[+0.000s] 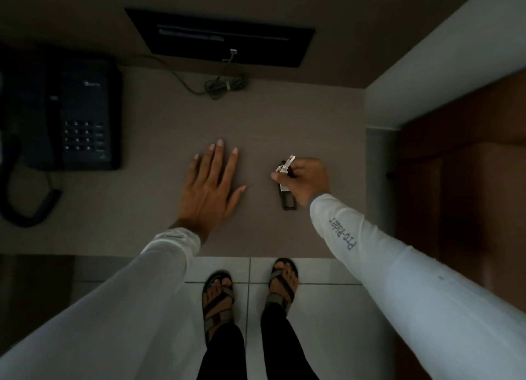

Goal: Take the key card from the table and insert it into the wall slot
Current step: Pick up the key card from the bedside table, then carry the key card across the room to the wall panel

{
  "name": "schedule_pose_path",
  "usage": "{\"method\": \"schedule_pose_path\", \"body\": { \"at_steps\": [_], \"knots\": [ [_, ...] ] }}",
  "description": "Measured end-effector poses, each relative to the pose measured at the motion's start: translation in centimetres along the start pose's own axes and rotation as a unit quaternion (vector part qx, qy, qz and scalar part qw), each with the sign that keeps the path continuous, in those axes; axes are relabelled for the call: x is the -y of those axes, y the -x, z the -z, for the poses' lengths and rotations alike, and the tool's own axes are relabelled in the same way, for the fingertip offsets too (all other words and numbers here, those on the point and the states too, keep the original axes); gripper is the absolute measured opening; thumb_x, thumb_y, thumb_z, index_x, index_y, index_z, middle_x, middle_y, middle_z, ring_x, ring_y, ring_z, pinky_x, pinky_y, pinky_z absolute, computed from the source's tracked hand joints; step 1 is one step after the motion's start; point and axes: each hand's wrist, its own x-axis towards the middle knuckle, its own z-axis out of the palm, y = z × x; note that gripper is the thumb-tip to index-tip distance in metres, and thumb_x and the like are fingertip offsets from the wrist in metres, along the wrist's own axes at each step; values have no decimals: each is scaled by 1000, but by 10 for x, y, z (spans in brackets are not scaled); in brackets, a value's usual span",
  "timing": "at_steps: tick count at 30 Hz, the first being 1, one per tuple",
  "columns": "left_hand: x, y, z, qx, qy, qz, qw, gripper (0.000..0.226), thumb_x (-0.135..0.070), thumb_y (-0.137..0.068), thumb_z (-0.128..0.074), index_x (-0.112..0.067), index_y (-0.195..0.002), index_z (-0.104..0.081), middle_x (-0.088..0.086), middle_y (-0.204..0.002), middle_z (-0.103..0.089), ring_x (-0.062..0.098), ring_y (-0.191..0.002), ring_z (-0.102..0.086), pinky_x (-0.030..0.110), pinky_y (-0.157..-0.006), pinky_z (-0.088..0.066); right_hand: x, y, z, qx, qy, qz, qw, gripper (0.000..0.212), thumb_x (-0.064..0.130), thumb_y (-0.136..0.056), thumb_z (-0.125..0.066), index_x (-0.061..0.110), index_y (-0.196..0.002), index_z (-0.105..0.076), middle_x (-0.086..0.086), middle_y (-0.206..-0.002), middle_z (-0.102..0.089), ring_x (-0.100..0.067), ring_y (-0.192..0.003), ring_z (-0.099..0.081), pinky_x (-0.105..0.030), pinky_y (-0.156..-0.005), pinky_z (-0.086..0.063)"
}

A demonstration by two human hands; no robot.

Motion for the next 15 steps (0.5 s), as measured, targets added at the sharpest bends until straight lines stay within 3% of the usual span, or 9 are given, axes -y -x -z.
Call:
{"method": "schedule_pose_path", "body": {
  "at_steps": [3, 8, 12, 15],
  "knots": [
    [3, 6, 3, 7, 0, -23, 1000, 74, -53, -106, -33, -8, -165, -25, 28, -171, -23, 43, -158, -25, 62, -127, -30, 9, 8, 6, 5, -22, -3, 1000, 18, 6, -70, -84, -2, -82, -73, -11, -76, -70, -15, -67, -62, -20, -63, -51],
    [6, 8, 43, -24, -29, -30, 999, 76, -56, -106, -27, -9, -165, -25, 28, -171, -24, 43, -158, -27, 62, -126, -31, 47, 27, 27, -9, -50, 13, 999, 28, 3, -74, -80, -12, -94, -67, -32, -95, -74, -24, -76, -66, -33, -77, -56],
    [6, -4, 110, -85, -60, -42, 994, 74, -56, -106, -30, -10, -165, -26, 27, -171, -27, 42, -157, -30, 61, -125, -34, 95, 49, 55, 0, -51, 51, 997, 19, 6, -83, -73, -4, -98, -70, -15, -93, -74, -5, -70, -67, -4, -65, -50],
    [-3, -10, 174, -138, -61, -43, 988, 73, -55, -107, -36, -10, -164, -28, 25, -171, -29, 40, -157, -32, 59, -124, -36, 145, 75, 82, -11, -36, 89, 995, 6, 11, -87, -70, 11, -81, -70, -2, -82, -71, 4, -64, -65, -5, -62, -46]
  ]
}}
